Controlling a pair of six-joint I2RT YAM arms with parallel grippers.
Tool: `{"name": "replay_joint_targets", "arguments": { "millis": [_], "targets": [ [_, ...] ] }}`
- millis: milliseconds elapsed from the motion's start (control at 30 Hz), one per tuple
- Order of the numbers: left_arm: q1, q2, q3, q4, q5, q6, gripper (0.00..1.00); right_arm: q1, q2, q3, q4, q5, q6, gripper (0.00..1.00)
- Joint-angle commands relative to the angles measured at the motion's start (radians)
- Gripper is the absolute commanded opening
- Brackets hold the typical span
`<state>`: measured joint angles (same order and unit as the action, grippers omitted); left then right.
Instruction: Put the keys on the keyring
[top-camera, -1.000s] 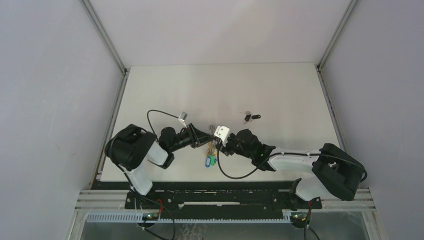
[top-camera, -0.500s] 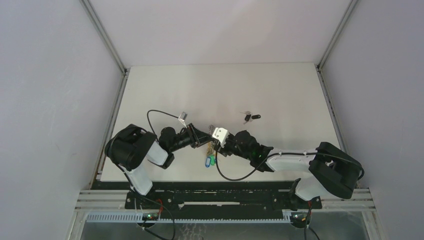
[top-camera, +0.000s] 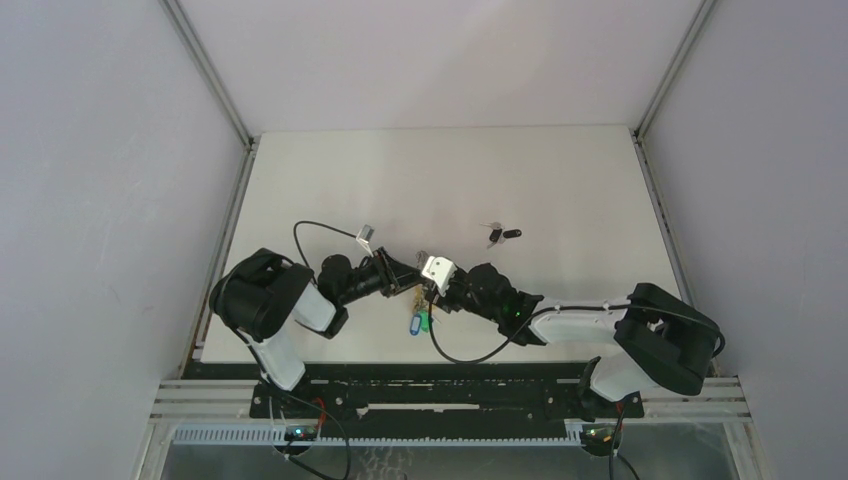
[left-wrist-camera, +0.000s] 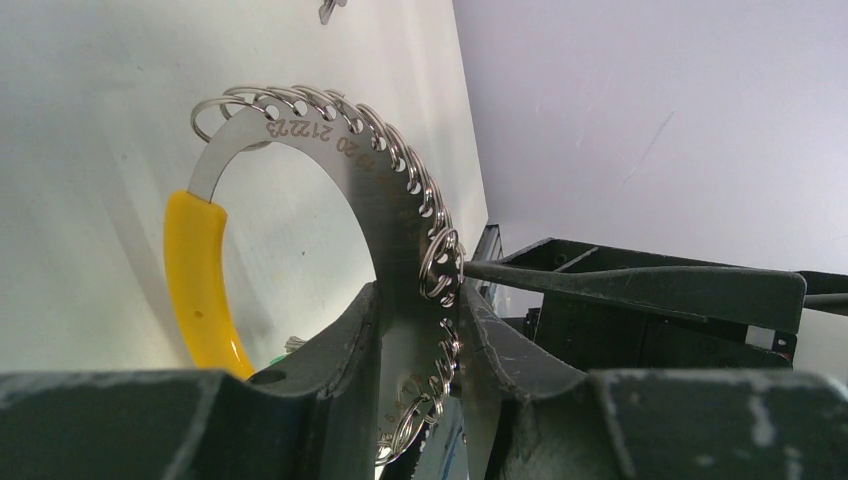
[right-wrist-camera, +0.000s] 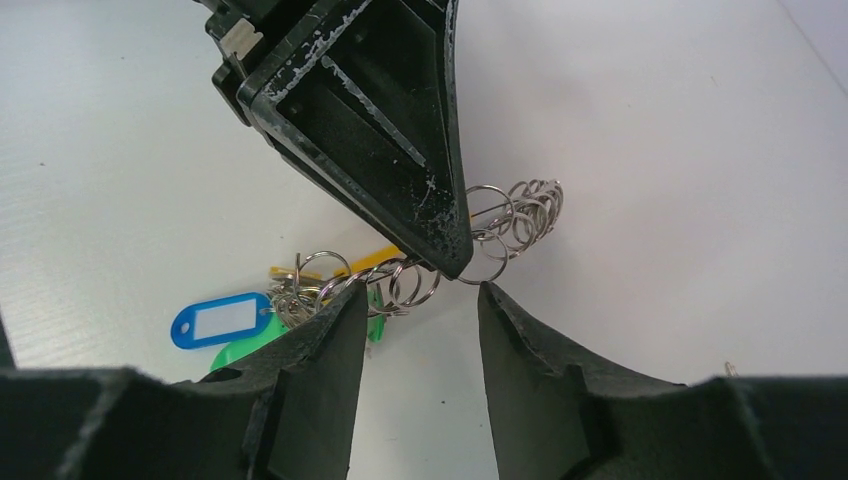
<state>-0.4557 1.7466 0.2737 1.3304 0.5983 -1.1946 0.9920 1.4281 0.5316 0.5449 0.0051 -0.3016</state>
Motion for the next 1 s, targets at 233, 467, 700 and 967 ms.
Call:
{"name": "replay_joint_targets", "arguments": {
  "millis": [233,467,700,967],
  "targets": [
    [-0.005,-0.013,-0.013,0.061,0.021,-0.016,0.07,0.008,-0.032,0.033,0.031,0.142,-0.010,0.36],
    [-0.004,-0.009,-0.013,0.061,0.023,-0.017,0.07,0.008,-0.052,0.033,0.029,0.162,-0.004,0.28],
    [-0.005,-0.006,-0.007,0.062,0.028,-0.020,0.07,0.004,-0.043,0.034,0.033,0.143,-0.004,0.23],
    [-0.004,-0.001,-0.005,0.061,0.030,-0.023,0.07,-0.022,-0.031,0.035,0.011,0.052,0.008,0.24]
  ]
}}
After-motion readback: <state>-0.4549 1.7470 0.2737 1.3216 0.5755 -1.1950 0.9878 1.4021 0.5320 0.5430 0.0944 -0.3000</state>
